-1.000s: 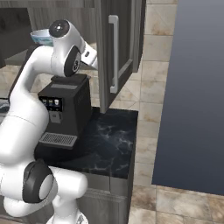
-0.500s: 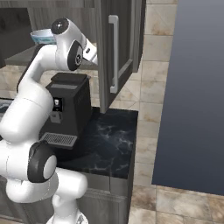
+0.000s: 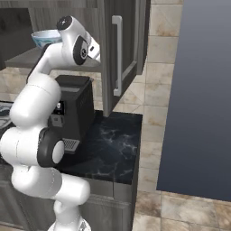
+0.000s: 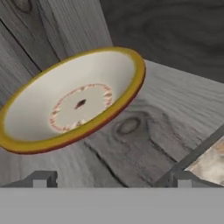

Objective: Pick up the bowls from the cabinet and place each bowl in front of a stool on the dining counter.

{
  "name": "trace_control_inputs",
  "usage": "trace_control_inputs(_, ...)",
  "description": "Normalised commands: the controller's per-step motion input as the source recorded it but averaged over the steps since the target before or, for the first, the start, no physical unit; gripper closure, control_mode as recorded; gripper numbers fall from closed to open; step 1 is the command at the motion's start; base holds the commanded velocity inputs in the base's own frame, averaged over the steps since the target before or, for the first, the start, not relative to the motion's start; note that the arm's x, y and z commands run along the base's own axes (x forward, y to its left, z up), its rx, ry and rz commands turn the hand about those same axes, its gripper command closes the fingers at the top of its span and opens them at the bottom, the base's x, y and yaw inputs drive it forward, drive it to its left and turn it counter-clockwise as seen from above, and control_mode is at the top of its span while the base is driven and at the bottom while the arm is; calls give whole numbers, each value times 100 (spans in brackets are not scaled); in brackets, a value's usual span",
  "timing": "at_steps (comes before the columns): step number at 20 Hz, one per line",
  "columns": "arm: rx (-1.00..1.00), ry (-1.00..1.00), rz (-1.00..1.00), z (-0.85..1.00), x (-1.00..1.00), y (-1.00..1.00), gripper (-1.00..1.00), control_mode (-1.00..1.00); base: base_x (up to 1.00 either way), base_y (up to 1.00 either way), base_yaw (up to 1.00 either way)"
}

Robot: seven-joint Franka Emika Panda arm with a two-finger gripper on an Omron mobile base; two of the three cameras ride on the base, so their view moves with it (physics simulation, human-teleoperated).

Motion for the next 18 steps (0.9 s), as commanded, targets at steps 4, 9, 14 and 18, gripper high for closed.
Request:
trace_control_inputs(4,0,3,-7,0,32,0,-100,-100,0,0,0)
trace_control_inputs(9,0,3,-1,0,34,0,-100,-100,0,0,0)
trace_control_inputs(14,2,0,0,0,42,-9,-100,-100,0,0,0)
trace_control_inputs(18,1,0,0,-3,41,-10,-100,-100,0,0,0)
